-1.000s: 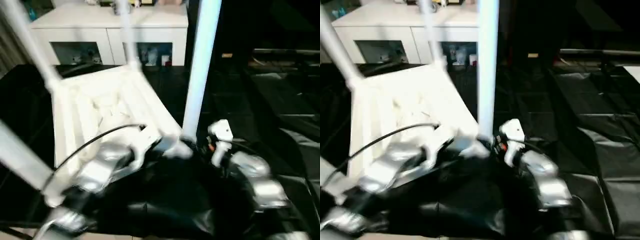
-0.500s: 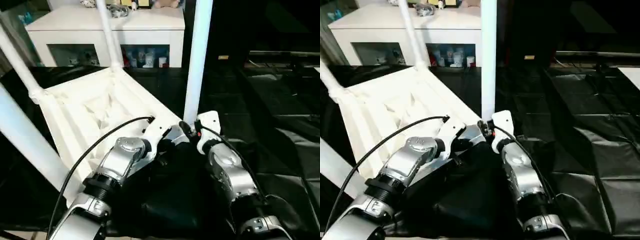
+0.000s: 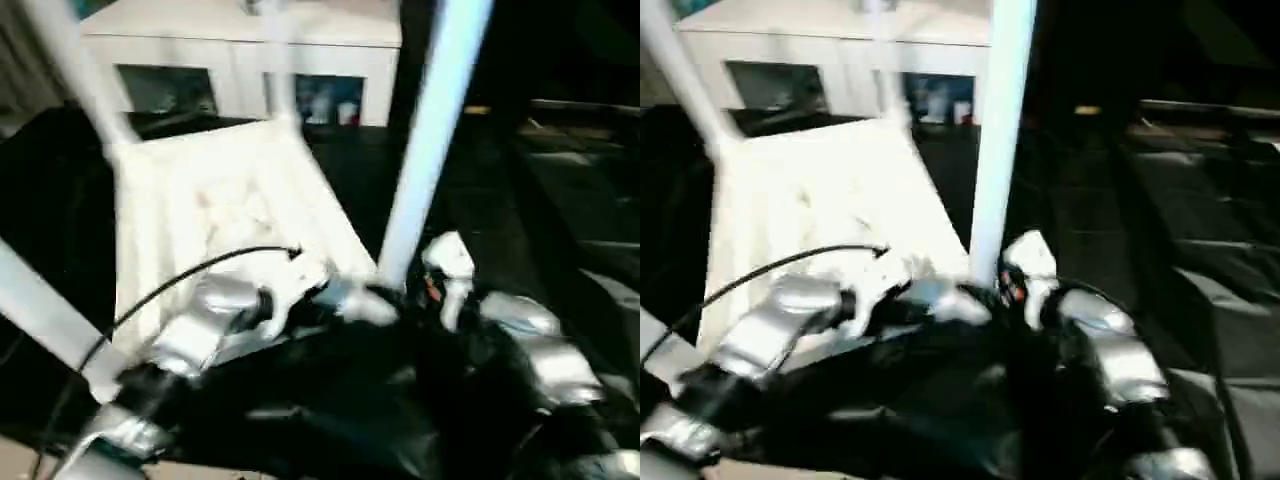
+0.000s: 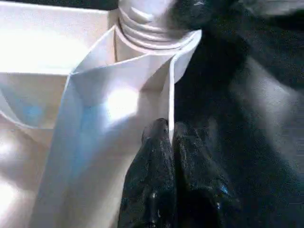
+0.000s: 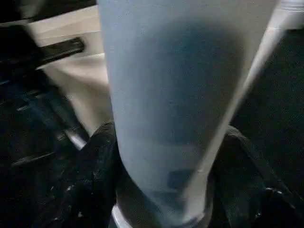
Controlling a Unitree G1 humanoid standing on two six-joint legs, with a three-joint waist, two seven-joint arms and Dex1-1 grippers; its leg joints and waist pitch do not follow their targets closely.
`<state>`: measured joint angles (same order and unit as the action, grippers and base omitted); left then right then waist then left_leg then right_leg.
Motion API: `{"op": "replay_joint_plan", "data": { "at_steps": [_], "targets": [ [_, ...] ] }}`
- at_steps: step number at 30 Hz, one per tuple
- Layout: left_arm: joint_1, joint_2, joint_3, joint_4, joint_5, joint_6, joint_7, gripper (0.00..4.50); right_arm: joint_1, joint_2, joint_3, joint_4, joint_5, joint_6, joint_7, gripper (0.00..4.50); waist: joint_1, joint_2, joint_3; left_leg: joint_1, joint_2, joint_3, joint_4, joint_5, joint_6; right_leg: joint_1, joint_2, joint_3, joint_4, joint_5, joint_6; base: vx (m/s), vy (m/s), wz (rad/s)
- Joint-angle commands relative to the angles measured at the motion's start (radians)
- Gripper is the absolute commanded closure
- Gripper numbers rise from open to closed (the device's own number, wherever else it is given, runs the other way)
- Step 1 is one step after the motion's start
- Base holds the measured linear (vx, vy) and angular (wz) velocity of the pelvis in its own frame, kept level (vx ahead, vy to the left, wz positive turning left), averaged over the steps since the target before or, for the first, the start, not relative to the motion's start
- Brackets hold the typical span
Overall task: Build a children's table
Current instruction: Rotate leg to tighten
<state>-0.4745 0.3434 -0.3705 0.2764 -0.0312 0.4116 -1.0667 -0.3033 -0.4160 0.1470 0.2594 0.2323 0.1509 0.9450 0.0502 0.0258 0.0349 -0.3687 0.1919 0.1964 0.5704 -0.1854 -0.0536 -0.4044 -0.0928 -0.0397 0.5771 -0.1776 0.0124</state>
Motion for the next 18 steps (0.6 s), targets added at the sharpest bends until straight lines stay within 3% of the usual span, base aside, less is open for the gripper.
{"op": "replay_joint_plan", "data": {
  "at_steps": [1, 6, 12, 18],
  "targets": [
    [0.017, 0.017, -0.044, -0.027, -0.026, 0.015, -0.083, 4.50, 0.024, -0.050, 0.022, -0.054, 0.026, 0.039, 0.102, 1.74, -0.005, -0.009, -0.041, 0.013, 0.036, -0.008, -0.066, -0.238, 0.081, 0.042, -0.033, 0.027, -0.059, -0.174, -0.249, 0.000, 0.000, 0.00],
    [0.018, 0.049, -0.040, -0.055, -0.035, 0.019, -0.121, 4.50, 0.027, -0.088, 0.043, -0.076, 0.021, 0.062, 0.148, 1.74, -0.002, -0.009, -0.041, 0.013, 0.036, -0.010, -0.067, -0.236, 0.056, 0.041, -0.037, 0.030, -0.060, -0.195, -0.238, 0.000, 0.000, 0.00],
    [0.016, 0.051, -0.040, -0.060, -0.040, 0.022, -0.122, 4.50, 0.005, -0.061, 0.050, -0.055, 0.011, 0.066, 0.126, 1.74, -0.003, -0.011, -0.043, 0.011, 0.034, -0.010, -0.062, -0.192, 0.066, 0.045, -0.036, 0.028, -0.053, -0.139, -0.253, 0.000, 0.000, 0.00],
    [0.018, 0.053, -0.039, -0.063, -0.040, 0.025, -0.125, 4.50, 0.005, -0.061, 0.068, -0.047, -0.013, 0.069, 0.139, 2.13, -0.005, -0.011, -0.042, 0.010, 0.033, -0.010, -0.063, -0.200, 0.062, 0.046, -0.036, 0.028, -0.054, -0.154, -0.252, 0.000, 0.000, 0.00]
  ]
}}
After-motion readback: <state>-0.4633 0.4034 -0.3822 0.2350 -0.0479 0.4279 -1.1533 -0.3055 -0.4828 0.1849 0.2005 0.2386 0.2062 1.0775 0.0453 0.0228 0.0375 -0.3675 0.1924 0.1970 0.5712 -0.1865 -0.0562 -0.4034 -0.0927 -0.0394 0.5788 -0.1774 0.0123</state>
